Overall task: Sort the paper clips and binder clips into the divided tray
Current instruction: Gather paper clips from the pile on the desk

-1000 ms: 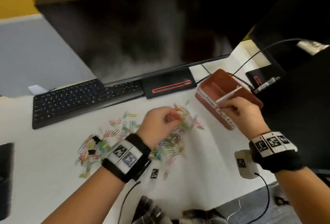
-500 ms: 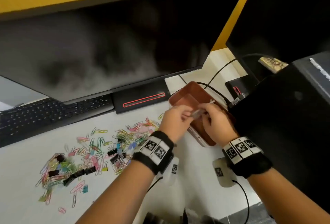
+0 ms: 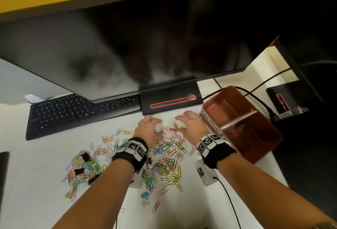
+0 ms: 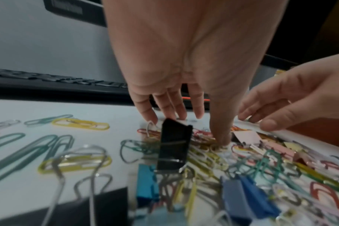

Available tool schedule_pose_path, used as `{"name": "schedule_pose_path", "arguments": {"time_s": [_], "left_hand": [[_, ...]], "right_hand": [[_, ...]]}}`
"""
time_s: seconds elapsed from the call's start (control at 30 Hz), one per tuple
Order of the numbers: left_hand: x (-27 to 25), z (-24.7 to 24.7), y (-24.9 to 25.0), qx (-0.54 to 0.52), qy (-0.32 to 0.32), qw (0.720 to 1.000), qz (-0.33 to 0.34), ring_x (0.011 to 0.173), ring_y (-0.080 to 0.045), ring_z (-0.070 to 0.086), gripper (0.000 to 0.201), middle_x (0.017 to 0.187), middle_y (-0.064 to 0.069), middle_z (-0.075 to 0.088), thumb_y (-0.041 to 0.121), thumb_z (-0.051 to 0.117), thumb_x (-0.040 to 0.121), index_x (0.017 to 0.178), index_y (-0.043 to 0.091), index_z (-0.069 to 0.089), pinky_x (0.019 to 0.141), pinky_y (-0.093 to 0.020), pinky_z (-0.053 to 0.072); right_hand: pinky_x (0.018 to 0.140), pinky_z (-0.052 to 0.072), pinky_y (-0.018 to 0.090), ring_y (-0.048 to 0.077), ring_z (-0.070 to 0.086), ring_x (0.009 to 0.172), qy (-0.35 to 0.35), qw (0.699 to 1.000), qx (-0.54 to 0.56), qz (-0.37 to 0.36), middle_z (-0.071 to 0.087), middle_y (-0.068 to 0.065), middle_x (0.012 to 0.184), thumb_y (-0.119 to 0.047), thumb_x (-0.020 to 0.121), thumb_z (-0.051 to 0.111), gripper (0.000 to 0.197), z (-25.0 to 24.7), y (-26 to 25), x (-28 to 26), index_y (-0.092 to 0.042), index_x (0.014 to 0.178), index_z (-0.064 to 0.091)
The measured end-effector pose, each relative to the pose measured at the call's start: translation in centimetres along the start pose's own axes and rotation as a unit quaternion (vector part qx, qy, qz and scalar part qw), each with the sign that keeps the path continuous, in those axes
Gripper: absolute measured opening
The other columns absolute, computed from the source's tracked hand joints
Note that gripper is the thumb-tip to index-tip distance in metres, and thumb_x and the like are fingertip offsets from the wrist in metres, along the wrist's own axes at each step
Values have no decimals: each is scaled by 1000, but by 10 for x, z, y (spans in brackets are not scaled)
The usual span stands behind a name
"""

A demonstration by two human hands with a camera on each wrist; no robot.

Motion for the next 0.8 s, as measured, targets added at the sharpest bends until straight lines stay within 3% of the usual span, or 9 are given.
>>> {"name": "schedule_pose_path", "arguments": {"time_s": [0.1, 0.27, 0.37, 0.5, 0.63, 0.8], "left_hand": [[5, 4, 2, 8, -11, 999, 41, 116, -21, 46, 47, 121, 0, 49, 23, 71, 76, 120, 24, 54, 102, -40, 41], [11, 7, -3, -14, -25, 998, 60, 94, -21, 59, 23, 102, -4, 61, 12, 65, 81, 104, 16, 61, 80, -23, 42], [14, 6, -2, 6, -28, 998, 58, 96, -23, 58, 18, 105, -8, 62, 15, 62, 85, 103, 12, 63, 84, -27, 44], [13, 6, 0, 31, -45, 996, 70, 102, -28, 57, 20, 111, -13, 59, 13, 56, 89, 108, 9, 61, 90, -33, 44], [4, 1, -3, 1, -20, 997, 73, 96, -24, 56, 15, 106, -11, 61, 13, 55, 90, 102, 9, 63, 82, -27, 43], [-23, -20, 2, -60, 48, 992, 98, 84, -16, 54, 14, 99, -6, 63, 16, 58, 89, 101, 11, 64, 76, -22, 41]], "right_hand": [[107, 34, 36, 25, 34, 126, -6, 999, -32, -18, 37, 3, 138, -19, 85, 63, 43, 3, -4, 14, -28, 127, 53], [93, 47, 34, 23, 54, 106, -50, 998, -12, -33, 54, 4, 115, -6, 75, 72, 39, 17, -6, 21, -18, 111, 64], [84, 51, 34, 25, 60, 97, -45, 999, 3, -18, 60, 7, 104, -4, 77, 68, 29, 21, -7, 17, -15, 103, 66], [73, 58, 36, 28, 63, 88, -31, 997, 65, 33, 63, 12, 101, -2, 85, 54, 30, 22, -5, 11, -11, 114, 57], [84, 53, 31, 26, 63, 95, -36, 998, 32, 47, 64, 10, 107, -5, 81, 60, 25, 25, 0, 7, -13, 104, 67], [76, 50, 25, 25, 63, 90, 15, 998, 60, 20, 62, 8, 102, -5, 82, 62, 17, 19, -4, -8, -14, 89, 73]]}}
Point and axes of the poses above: each hand's wrist, its own x-axis towards the middle knuckle, its own z-axis out of the palm, y = z × x, the point moved 3 cm from there along x, towards the middle knuckle
